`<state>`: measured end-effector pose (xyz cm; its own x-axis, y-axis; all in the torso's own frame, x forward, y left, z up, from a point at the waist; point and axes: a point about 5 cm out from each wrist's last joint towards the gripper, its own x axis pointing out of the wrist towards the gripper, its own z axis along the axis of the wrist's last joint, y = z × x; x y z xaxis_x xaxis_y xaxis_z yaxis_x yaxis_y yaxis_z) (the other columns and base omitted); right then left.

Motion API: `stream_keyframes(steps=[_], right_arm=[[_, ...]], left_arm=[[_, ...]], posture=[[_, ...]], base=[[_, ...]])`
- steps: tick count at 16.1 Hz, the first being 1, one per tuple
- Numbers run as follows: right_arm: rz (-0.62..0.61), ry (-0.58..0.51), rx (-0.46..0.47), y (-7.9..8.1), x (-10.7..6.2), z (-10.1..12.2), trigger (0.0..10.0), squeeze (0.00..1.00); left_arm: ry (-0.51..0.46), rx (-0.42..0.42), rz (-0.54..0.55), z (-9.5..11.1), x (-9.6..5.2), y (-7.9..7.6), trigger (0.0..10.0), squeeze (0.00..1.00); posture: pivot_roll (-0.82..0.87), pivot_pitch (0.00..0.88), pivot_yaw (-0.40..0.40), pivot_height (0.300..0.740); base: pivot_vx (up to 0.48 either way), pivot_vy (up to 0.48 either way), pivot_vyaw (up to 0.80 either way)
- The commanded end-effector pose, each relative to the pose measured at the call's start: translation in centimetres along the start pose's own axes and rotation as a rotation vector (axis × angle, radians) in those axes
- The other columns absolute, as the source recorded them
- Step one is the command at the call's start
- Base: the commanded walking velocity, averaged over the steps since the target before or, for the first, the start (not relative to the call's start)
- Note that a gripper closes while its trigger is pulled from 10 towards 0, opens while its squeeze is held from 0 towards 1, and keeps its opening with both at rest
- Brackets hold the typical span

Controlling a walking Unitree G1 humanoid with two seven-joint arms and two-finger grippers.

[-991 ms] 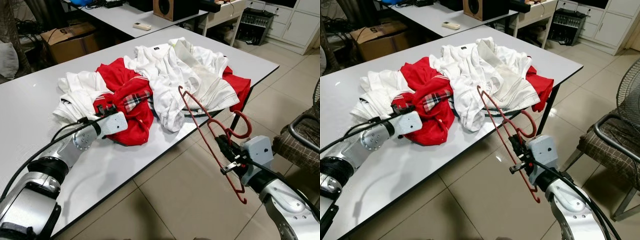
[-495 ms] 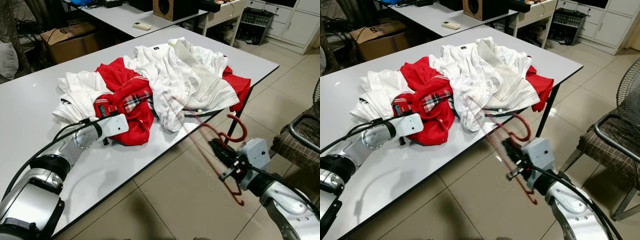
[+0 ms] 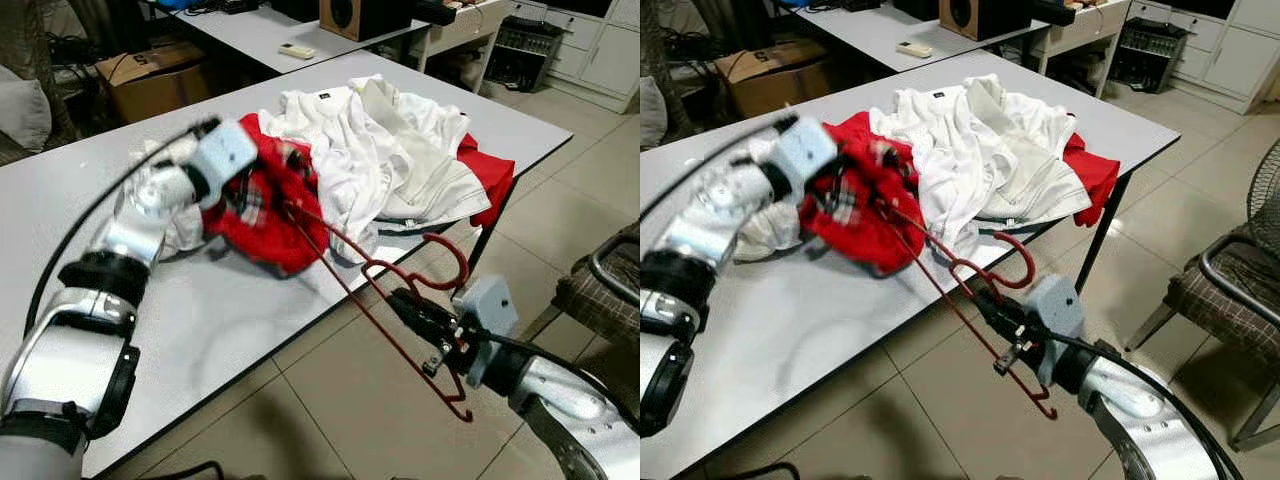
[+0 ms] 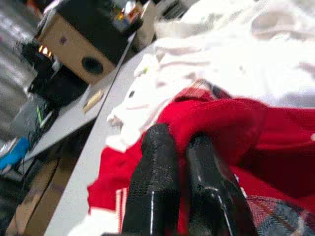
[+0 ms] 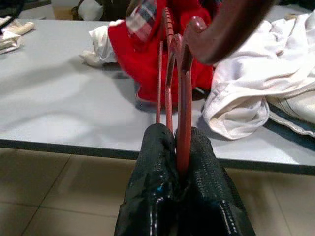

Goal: Hang hanger

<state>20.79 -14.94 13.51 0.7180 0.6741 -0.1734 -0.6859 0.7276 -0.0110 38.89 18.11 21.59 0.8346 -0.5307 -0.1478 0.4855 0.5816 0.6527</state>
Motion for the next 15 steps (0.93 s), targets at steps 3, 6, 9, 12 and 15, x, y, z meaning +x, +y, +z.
stream_keyframes(steps=[3, 6, 9, 12, 15], right_arm=[[-0.02, 0.051, 0.065, -0.6, 1.1, -0.5, 10.0, 0.0], [0.003, 0.102, 0.145, -0.7, 2.0, -1.3, 10.0, 0.0], [-0.002, 0.11, 0.206, -1.1, 2.5, -1.6, 10.0, 0.0], [-0.059, -0.021, 0.351, -1.5, 2.9, -0.3, 10.0, 0.0], [-0.174, -0.128, 0.504, -2.3, 2.3, 0.1, 10.0, 0.0]], left_arm=[[-0.04, 0.011, -0.046, 1.2, -0.8, 0.9, 0.0, 0.0], [-0.032, 0.015, -0.072, 1.3, -0.9, 0.4, 0.0, 0.0], [-0.021, 0.04, -0.108, 1.4, -0.9, 0.0, 0.0, 0.0], [0.065, 0.069, -0.153, 0.1, -1.5, -1.0, 0.0, 0.0], [0.16, 0.089, -0.143, -1.4, -2.0, -1.1, 0.0, 0.0]], posture=[[-0.14, 0.0, 0.062, 0.74], [-0.14, 0.0, 0.062, 0.74], [-0.13, 0.0, 0.059, 0.74], [-0.14, 0.0, 0.061, 0.74], [-0.14, 0.0, 0.055, 0.74]], base=[[0.0, 0.0, 0.0], [0.0, 0.0, 0.0], [0.0, 0.0, 0.0], [0.0, 0.0, 0.0], [0.0, 0.0, 0.0]])
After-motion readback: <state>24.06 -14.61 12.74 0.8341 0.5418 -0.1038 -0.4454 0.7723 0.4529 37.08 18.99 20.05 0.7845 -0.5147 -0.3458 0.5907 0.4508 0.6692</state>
